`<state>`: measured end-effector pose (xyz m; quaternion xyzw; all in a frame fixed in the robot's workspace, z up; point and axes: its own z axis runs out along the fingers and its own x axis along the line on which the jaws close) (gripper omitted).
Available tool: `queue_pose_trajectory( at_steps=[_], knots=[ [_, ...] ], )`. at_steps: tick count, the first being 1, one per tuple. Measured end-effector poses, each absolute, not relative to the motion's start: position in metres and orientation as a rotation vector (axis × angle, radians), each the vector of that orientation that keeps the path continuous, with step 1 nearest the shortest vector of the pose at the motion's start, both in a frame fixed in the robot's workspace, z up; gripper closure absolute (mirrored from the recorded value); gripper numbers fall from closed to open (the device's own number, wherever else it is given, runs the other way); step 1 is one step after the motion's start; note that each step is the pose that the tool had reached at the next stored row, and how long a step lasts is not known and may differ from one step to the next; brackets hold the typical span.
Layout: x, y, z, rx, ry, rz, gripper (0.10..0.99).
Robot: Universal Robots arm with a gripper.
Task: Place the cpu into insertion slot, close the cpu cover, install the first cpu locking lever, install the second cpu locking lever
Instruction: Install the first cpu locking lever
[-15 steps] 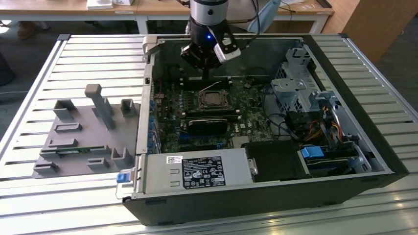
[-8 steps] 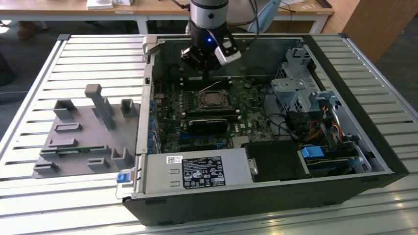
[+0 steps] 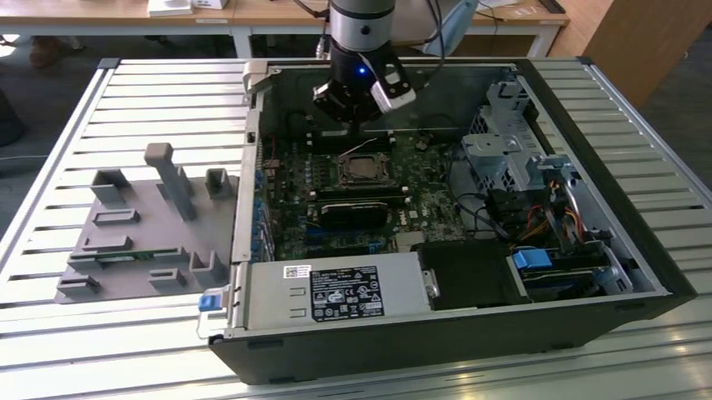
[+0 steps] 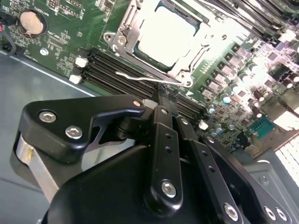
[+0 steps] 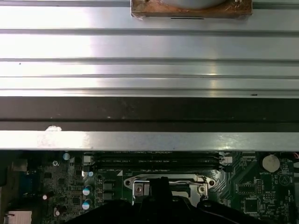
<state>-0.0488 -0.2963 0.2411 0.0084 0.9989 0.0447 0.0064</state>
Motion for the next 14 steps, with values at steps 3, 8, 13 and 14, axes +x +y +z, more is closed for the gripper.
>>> queue_pose_trajectory(
  at_steps=[3, 8, 13, 14],
  knots=[
    [-0.0476, -0.2963, 0.2401, 0.026, 3.126, 0.14, 0.98],
    [-0.0453, -0.2963, 0.2372, 0.026, 3.126, 0.14, 0.98],
    [-0.0434, -0.2951, 0.2336, 0.028, 3.126, 0.14, 0.98],
    [-0.0433, -0.2947, 0.2329, 0.03, 3.126, 0.14, 0.98]
  ],
)
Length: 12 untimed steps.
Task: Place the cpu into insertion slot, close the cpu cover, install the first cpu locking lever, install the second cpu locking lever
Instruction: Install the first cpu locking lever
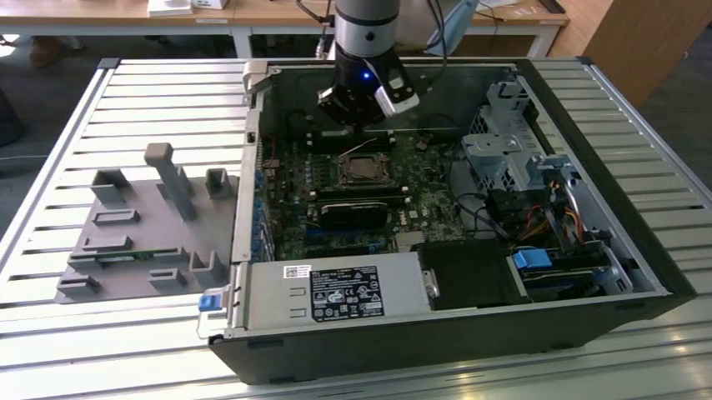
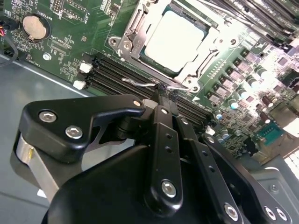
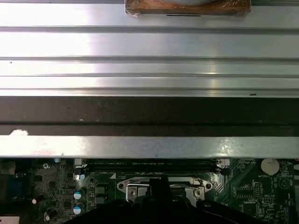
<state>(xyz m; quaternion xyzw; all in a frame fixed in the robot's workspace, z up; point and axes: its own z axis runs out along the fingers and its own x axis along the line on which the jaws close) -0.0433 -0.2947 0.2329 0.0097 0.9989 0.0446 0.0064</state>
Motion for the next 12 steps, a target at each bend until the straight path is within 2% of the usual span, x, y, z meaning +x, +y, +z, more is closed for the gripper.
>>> queue_pose_trajectory(
  at_steps=[12],
  knots=[
    [-0.0398, -0.2923, 0.2278, 0.044, 3.125, 0.14, 0.98]
  ],
)
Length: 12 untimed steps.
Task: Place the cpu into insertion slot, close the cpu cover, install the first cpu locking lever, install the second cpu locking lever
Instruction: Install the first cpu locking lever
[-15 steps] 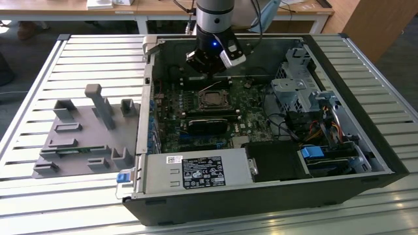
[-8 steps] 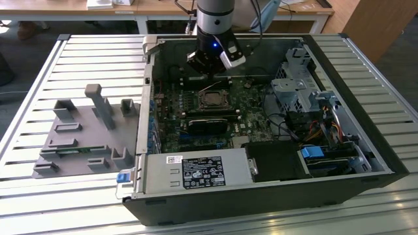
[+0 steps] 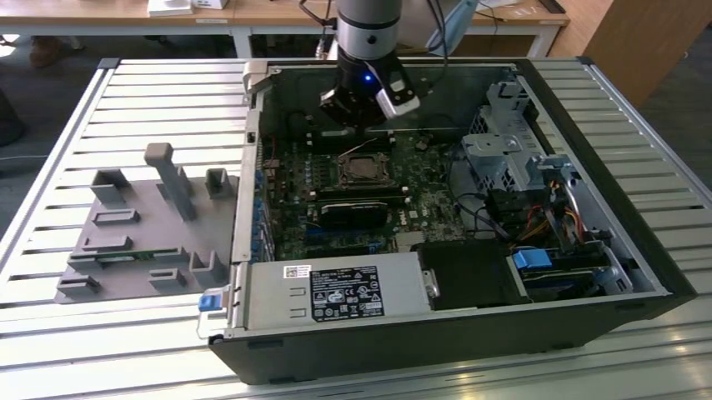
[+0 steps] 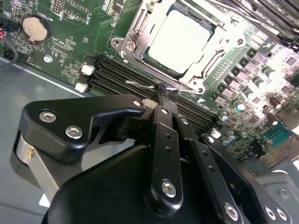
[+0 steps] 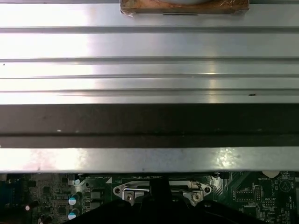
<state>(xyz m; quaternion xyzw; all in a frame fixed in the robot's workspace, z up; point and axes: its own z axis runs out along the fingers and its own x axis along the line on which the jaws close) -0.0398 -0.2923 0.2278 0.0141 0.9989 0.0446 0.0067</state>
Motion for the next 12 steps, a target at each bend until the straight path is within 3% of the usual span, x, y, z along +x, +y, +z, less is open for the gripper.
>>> queue_pose_trajectory(
  at_steps=[12],
  knots=[
    [-0.0342, -0.2902, 0.224, 0.044, 3.125, 0.139, 0.98]
  ],
)
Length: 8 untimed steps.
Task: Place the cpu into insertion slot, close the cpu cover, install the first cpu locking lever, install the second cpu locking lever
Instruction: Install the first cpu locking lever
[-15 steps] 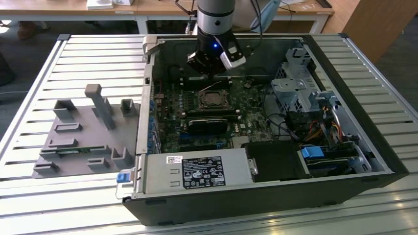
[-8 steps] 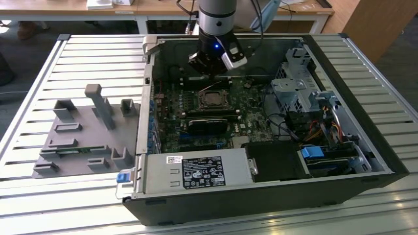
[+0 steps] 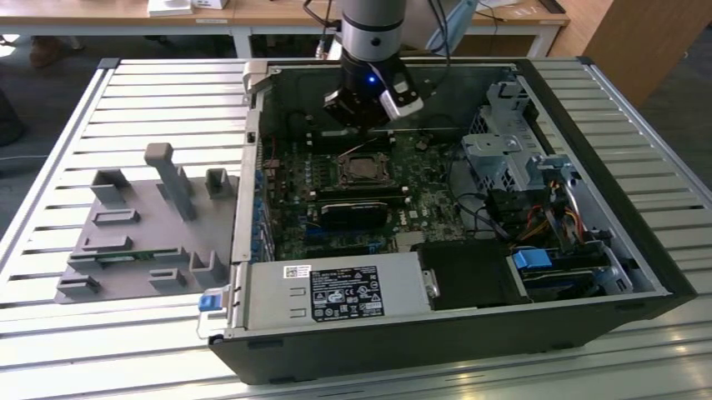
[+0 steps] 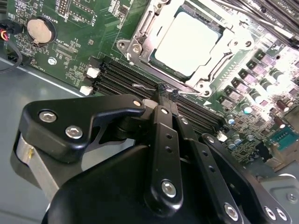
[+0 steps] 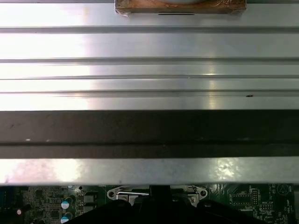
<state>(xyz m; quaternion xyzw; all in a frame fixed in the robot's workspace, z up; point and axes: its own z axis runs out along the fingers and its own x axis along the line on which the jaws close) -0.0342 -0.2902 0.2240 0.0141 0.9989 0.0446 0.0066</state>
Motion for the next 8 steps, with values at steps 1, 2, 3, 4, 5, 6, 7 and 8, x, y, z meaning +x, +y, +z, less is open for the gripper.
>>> queue_pose_trajectory(
  at_steps=[1, 2, 3, 4, 5, 6, 7, 8],
  knots=[
    [-0.0335, -0.2902, 0.2238, 0.044, 3.125, 0.14, 0.98],
    [-0.0326, -0.2901, 0.2235, 0.044, 3.125, 0.139, 0.98],
    [-0.0317, -0.2901, 0.2233, 0.044, 3.125, 0.14, 0.98],
    [-0.0307, -0.29, 0.2231, 0.044, 3.125, 0.14, 0.98],
    [-0.0299, -0.2899, 0.2229, 0.044, 3.125, 0.14, 0.98],
    [-0.0293, -0.2899, 0.2226, 0.044, 3.125, 0.139, 0.98],
    [-0.0286, -0.2898, 0.2223, 0.044, 3.125, 0.139, 0.98],
    [-0.028, -0.2897, 0.2219, 0.044, 3.125, 0.139, 0.98]
  ],
)
